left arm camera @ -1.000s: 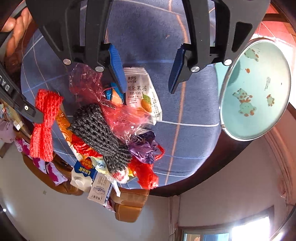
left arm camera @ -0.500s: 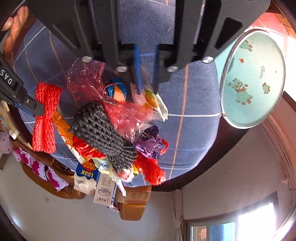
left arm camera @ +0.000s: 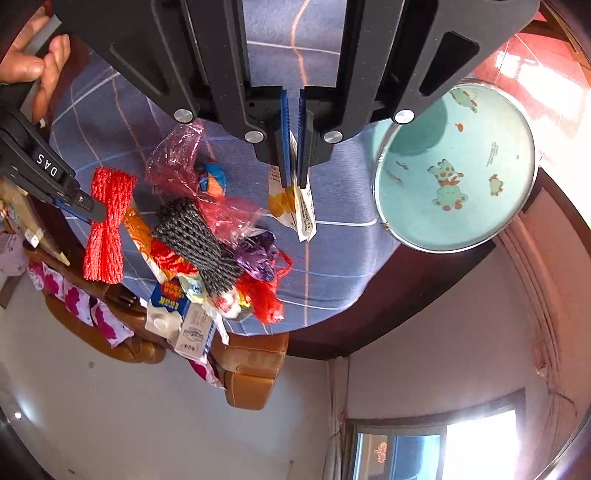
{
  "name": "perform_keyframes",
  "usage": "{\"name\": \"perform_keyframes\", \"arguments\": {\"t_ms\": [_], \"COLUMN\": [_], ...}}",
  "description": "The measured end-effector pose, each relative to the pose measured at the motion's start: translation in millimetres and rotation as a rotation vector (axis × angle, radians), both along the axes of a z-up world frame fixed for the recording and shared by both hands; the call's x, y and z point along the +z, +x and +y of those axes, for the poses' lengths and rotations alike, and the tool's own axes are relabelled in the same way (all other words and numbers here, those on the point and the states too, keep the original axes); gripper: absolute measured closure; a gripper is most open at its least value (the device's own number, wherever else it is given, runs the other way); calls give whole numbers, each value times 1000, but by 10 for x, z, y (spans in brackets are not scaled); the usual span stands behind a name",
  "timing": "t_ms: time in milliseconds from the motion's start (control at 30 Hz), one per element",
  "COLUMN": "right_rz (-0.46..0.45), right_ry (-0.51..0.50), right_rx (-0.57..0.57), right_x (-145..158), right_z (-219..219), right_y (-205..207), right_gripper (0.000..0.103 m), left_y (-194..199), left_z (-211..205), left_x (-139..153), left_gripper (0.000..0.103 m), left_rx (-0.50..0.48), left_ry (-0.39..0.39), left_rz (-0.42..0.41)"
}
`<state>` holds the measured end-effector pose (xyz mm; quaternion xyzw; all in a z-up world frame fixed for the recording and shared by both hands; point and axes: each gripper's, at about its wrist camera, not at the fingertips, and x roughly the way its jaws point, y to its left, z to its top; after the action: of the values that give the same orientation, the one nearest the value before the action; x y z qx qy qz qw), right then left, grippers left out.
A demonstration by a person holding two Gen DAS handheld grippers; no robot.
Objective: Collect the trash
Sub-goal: 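Carry the paper packet and red mesh bag over the blue bin with both tools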
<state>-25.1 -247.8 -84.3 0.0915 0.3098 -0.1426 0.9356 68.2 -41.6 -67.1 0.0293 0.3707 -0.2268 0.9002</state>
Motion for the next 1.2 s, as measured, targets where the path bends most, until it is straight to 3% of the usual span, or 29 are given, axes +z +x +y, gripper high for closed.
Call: {"name": "perform_keyframes", "arguments": {"t_ms": [433,733,1200], "right_rz": [-41,-3,126], "right_ry": [-23,-19,-14], "right_rx": [212,375,495], "right_x": [220,110,-290], "right_z": [763,1460,2148], "right_y": [354,811,1342], "right_gripper": [91,91,91], "left_y": [22,176,364], "left_z": [893,1341,1642], "left_x": [315,214,-79], "left_gripper": [100,100,100], "left_rx": [217,329,377], "left_ry": [27,48,52], "left_rz": [-94,-74,3]}}
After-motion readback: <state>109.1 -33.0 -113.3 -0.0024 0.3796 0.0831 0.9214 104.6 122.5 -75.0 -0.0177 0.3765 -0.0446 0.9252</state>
